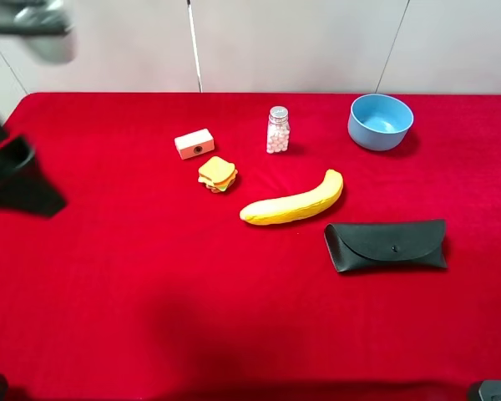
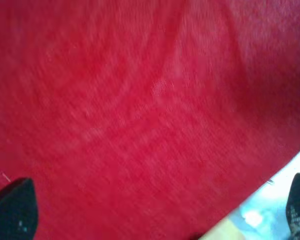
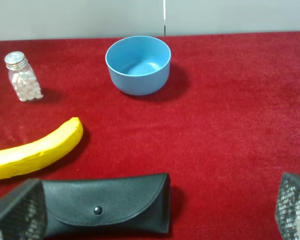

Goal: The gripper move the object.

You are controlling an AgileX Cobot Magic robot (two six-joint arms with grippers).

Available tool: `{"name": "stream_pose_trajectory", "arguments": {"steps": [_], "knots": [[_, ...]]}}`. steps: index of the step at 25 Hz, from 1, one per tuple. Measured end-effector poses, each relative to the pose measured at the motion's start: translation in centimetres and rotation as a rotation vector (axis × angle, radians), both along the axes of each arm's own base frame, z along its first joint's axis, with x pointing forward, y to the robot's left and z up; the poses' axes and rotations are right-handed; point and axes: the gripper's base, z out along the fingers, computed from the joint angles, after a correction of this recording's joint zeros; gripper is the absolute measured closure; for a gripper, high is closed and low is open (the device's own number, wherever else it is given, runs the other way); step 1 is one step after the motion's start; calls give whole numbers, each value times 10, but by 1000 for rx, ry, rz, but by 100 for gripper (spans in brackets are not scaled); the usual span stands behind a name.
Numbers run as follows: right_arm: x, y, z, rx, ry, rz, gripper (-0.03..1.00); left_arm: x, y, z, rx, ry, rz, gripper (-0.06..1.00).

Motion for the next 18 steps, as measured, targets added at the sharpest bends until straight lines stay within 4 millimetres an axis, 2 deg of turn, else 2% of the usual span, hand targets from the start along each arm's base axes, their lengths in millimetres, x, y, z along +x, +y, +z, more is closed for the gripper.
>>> {"name": "stream_pose_trajectory", "arguments": {"steps": [5, 6, 10, 12, 18], "knots": [[0, 0, 0, 0, 0, 0, 27, -26, 34, -22, -45, 39, 126, -5], [0, 0, 0, 0, 0, 0, 27, -37, 45, -34, -63, 26, 168, -5], [0, 0, 0, 2, 0, 1, 27, -61, 63, -57, -134, -81, 226, -5], [0, 0, 0, 2, 0, 1, 27, -69, 68, -61, -179, -156, 242, -5], [0, 0, 0, 2, 0, 2, 27, -83, 75, -52, -266, -302, 254, -5]]}}
